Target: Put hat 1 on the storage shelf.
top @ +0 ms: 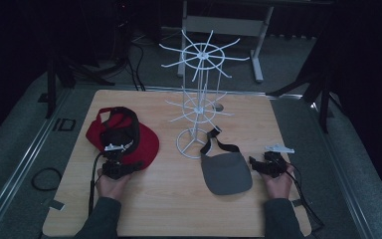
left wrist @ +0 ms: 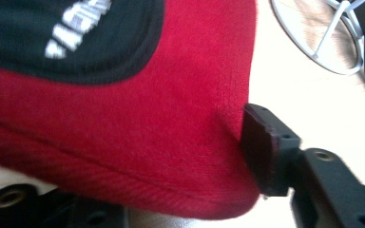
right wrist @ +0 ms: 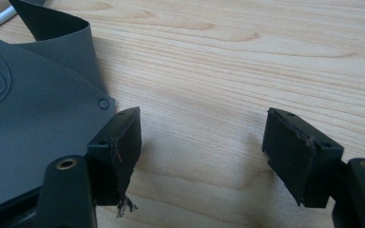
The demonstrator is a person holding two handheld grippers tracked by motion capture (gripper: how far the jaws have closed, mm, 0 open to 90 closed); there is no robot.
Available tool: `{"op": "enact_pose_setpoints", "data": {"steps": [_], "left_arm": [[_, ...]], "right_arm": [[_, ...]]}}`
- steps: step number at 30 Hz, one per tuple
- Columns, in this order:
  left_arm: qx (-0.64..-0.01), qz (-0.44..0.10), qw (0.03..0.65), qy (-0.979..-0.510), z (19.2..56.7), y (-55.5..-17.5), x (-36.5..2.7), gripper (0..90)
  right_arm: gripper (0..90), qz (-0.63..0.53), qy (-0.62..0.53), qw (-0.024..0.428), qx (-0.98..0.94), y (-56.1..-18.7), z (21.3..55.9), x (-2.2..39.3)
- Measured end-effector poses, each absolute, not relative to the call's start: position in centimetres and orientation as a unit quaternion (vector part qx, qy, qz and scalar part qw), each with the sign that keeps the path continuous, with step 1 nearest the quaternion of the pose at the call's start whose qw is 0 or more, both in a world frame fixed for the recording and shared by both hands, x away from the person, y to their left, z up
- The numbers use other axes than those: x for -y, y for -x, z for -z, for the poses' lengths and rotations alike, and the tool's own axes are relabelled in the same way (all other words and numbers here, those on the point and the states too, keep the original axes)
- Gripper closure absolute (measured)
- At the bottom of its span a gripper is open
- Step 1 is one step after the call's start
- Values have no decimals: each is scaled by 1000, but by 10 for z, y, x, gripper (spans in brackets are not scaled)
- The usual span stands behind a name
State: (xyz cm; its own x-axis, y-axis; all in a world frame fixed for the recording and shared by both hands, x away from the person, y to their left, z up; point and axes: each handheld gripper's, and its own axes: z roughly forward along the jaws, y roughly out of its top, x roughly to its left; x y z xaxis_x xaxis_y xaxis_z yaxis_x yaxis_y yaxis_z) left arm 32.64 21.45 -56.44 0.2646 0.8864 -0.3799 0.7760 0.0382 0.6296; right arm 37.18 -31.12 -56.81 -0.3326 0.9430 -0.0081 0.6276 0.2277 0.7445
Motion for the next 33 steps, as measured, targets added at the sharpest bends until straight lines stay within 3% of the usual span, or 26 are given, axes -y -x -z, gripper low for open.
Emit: {"op": "enact_pose_setpoints", "data": {"steps": [20, 33], "left_arm": [[-576, -88, 426, -692, 560, -320, -218, 853], [-566, -104, 434, -693, 559, -319, -218, 861]], "right_arm": [[290, -331, -526, 238, -747, -372, 568, 311], [285, -331, -525, 238, -747, -372, 568, 311]]}}
